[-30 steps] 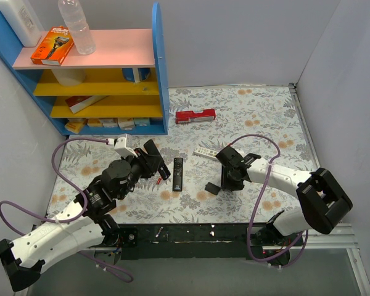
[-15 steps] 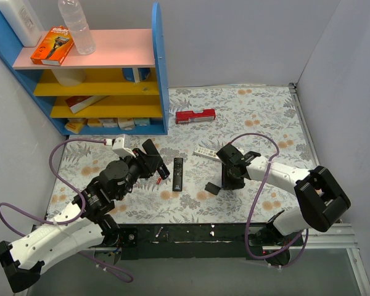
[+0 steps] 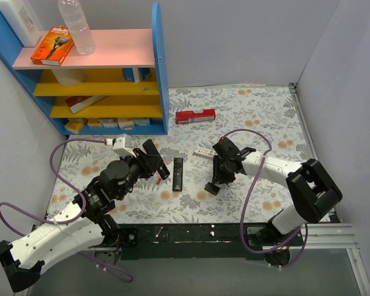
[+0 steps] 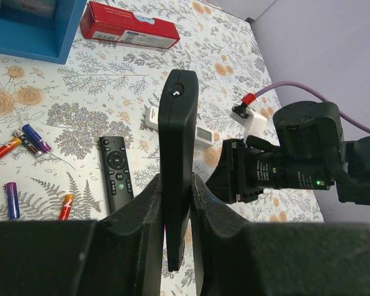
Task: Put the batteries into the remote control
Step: Adjust the battery at the center of the board.
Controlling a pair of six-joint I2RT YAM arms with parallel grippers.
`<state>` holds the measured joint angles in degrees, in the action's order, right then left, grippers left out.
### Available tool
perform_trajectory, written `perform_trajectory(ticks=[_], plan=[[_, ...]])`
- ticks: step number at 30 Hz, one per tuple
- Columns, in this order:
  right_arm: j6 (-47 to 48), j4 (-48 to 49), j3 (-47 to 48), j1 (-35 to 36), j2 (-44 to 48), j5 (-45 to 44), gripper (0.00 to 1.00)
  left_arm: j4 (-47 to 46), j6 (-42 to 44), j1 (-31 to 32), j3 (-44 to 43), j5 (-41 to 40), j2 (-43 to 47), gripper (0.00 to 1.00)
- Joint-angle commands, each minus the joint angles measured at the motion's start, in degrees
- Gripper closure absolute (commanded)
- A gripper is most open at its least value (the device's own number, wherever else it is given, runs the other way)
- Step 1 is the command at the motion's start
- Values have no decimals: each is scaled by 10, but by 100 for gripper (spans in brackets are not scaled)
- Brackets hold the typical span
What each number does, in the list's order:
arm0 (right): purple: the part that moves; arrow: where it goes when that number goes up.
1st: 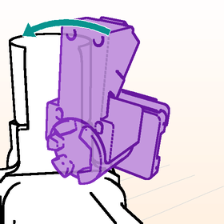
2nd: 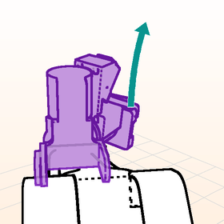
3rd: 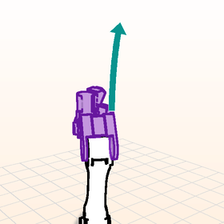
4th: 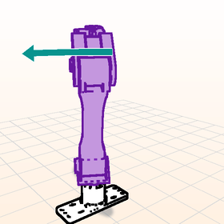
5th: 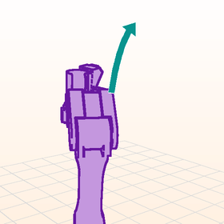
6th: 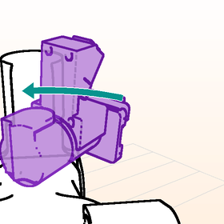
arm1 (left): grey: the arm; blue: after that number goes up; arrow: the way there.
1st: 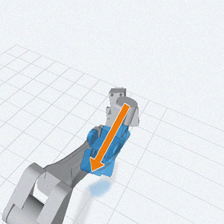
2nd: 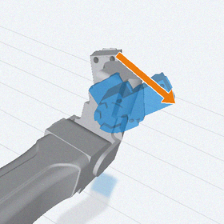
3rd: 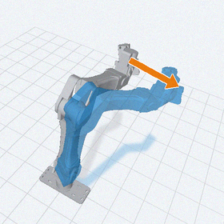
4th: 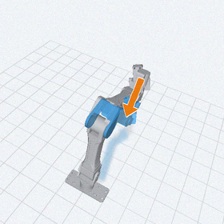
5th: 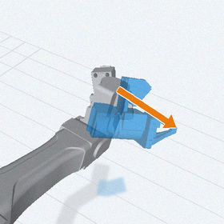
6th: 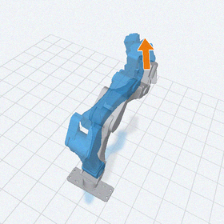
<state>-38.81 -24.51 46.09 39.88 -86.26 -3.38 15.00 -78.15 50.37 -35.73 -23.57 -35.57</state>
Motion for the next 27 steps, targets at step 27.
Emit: perform_trajectory(ticks=[27], plan=[[143, -100, 38, -6, 10, -58, 64, 3, 10, -1, -26, -16, 18, 100]])
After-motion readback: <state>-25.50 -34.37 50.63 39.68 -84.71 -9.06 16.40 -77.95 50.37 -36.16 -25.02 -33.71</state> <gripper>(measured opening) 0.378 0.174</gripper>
